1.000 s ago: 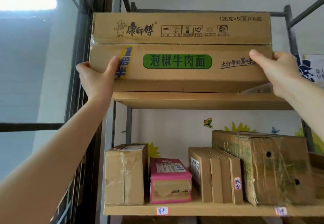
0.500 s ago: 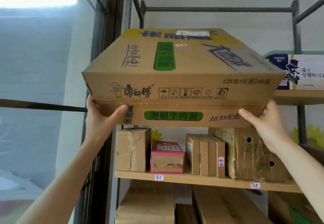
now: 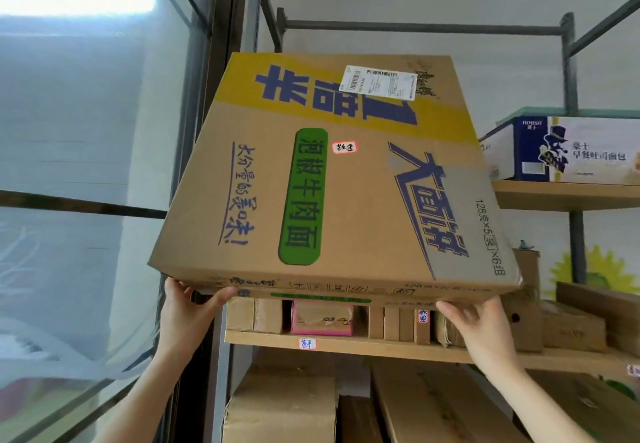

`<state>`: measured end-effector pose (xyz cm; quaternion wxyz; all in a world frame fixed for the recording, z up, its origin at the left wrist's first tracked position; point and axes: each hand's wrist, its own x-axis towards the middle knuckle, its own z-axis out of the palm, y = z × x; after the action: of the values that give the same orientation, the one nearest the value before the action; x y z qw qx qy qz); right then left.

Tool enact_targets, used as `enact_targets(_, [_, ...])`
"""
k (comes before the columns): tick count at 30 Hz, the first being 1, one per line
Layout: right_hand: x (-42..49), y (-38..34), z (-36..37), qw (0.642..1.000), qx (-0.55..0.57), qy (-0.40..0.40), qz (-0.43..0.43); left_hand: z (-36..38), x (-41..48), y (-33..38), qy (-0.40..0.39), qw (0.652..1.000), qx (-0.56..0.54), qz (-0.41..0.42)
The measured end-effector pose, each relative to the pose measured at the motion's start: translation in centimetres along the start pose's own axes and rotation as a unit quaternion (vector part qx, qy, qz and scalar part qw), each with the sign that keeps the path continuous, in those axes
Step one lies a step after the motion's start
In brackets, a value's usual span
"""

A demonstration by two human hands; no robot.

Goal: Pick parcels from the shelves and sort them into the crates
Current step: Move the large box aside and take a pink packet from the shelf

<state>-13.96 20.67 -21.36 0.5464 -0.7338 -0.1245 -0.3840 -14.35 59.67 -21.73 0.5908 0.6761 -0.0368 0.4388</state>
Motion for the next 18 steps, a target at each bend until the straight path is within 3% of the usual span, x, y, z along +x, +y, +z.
enact_targets(8, [0.0, -1.0, -0.2, 0.998, 0.026, 0.037, -0.031, 0.2, -0.5, 2.3, 0.034, 0.999, -0.002, 0.013])
enact_targets(15, [4.4, -6.7, 0.3, 0.977, 0.123, 0.15, -0.091, 2.6, 3.0, 9.0, 0.169, 0.981, 0.008, 0.097])
enact_targets(18, [7.9, -9.3, 0.6, 0.97, 0.124, 0.177, -0.109, 3.7, 7.0, 11.5, 0.185, 0.975, 0.019, 0.12])
